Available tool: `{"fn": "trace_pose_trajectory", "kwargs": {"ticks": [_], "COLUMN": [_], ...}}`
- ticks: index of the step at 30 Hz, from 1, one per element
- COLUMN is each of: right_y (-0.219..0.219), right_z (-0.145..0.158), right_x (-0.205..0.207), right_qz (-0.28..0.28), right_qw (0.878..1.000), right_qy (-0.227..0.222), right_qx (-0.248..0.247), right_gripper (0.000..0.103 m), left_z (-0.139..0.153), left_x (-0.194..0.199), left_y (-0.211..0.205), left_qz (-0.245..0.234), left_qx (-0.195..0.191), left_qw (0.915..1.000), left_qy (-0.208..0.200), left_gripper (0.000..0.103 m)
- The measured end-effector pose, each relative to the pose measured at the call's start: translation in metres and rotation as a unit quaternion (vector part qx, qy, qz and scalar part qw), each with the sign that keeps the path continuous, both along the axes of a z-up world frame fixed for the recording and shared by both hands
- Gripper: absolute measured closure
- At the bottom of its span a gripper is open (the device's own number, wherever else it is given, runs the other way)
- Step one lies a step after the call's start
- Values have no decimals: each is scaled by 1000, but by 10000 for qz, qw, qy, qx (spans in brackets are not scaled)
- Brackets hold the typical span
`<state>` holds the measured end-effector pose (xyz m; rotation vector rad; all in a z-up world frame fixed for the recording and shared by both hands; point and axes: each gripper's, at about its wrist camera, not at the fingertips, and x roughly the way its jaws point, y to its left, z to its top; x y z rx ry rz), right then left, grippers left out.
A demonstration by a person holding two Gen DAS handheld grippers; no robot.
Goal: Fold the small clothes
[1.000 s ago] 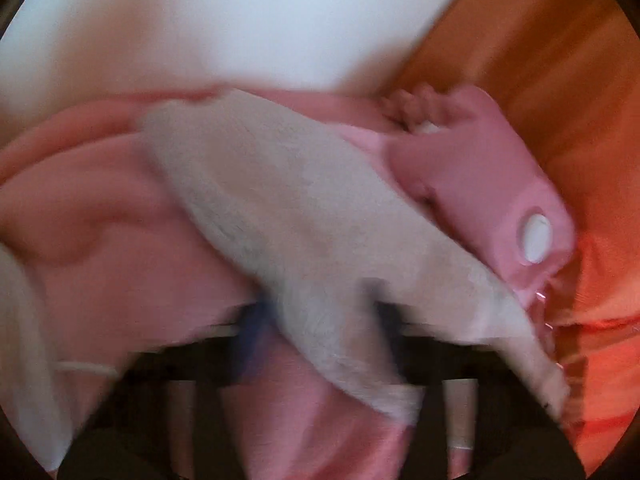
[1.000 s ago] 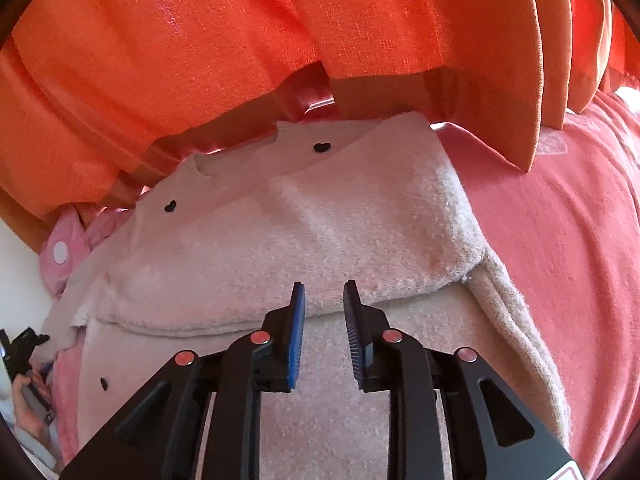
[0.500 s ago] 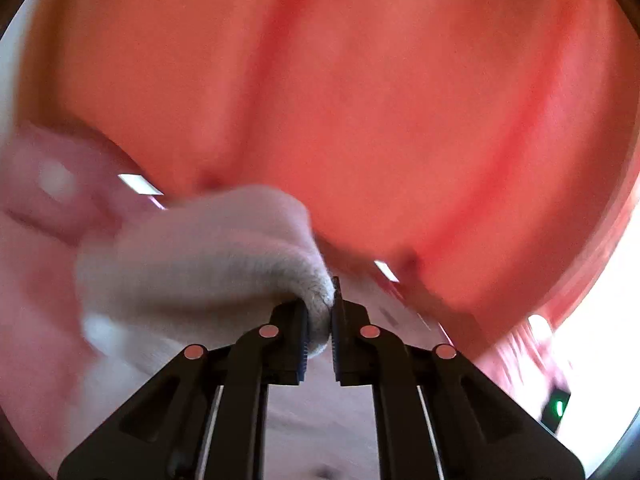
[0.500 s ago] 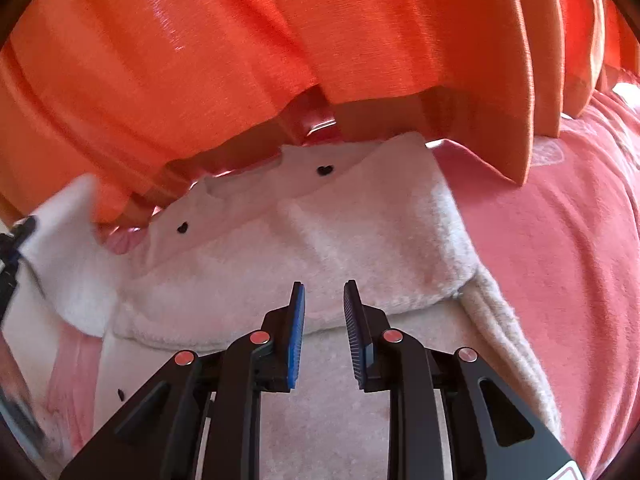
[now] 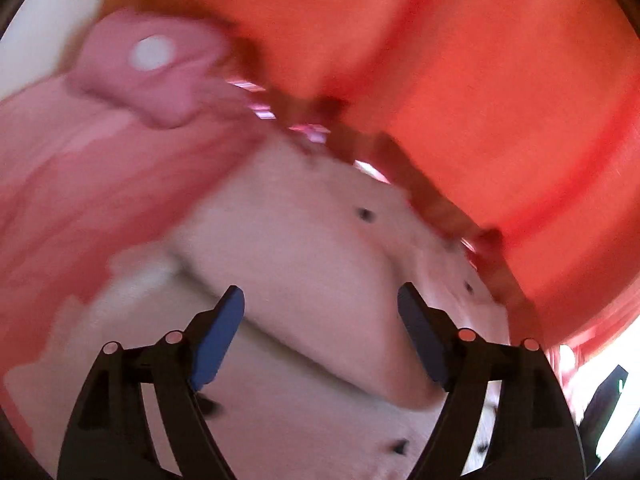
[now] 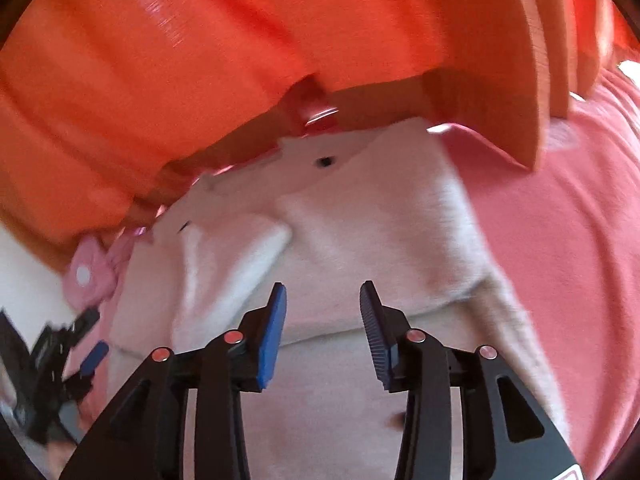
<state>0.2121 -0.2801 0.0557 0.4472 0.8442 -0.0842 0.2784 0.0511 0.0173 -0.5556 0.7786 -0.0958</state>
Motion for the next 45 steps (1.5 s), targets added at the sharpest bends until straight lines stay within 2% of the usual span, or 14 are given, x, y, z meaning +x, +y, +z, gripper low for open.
{"fn": "trace_pose_trajectory", "kwargs": {"ticks": [6,10,11,13,14,19,26,28,31,35,37,38,42,45], "right_y": [83,117,122,126,119,18,-67,-73,-73,-76,-78,-77,-37,-20], "right_z": [11,-18,-29,-31,-21,46,-40,-41,-35,-43,-45,-45,29,93], "right_x": [53,104,116,125,125,53,-9,-6,-11,1,7,13,24,4], "right_qz": [905,1098,1131,1074,992,56,-669,-660,-744,-836,-866,-808,119,844], "right_qw": [9920,9862,9834,9796,9824,9978,9936,9906,9894,9881,9874,9883,9949,9701], "right_qy": [-78,426,604,580,478,-666,340,277,14,98,127,140,-765,-2151], "right_qx": [-871,-1166,-1283,-1597,-1507,-34,846,1164,1244,1285,1320,1288,646,739], "right_gripper": [45,43,46,78,92,92,81,76,50,48,65,92,95,95], "left_z": [-37,-43,-44,-45,-45,-43,-43,-42,-43,-56,-55,-53,-47,-32], "left_x": [18,20,22,24,23,18,13,12,13,21,23,24,23,17], "left_y": [36,36,37,38,39,47,38,37,38,46,49,50,57,57], "left_qz": [417,428,437,447,438,459,345,278,241,335,413,442,542,702], "left_qx": [-116,-105,-141,-182,-176,-428,-648,-790,-1028,-1268,-1229,-1123,-1087,-798], "left_qw": [9969,9963,9961,9957,9957,9944,9933,9928,9910,9875,9880,9894,9909,9940], "left_qy": [652,731,756,789,801,850,891,853,827,869,835,807,573,265], "left_gripper": [33,39,39,40,41,45,45,45,44,45,56,73,93,96]}}
